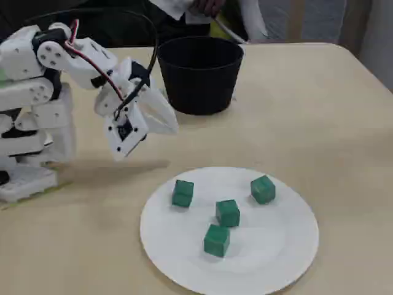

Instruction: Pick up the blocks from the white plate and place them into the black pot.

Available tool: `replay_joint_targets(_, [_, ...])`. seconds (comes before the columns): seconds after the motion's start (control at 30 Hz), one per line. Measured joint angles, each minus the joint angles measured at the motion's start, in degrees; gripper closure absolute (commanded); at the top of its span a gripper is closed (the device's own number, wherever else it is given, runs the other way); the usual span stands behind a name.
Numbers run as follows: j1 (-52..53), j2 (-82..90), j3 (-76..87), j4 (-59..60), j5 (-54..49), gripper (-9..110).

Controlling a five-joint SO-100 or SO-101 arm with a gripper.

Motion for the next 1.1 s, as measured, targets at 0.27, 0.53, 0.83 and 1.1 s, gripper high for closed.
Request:
replay_joint_targets(0.27, [7.1,-3.6,-1.8,-5.4,-2.6,104])
replay_joint_targets(0.53, [7.2,-3.5,-1.8,-5.6,-2.8,104])
replay_joint_targets(0.83, [8.8,-35.9,-28.4,1.0,-10.5,104])
replay_joint_targets(1.1, [18.2,-64.2,-60.8,15.6,-9.7,104])
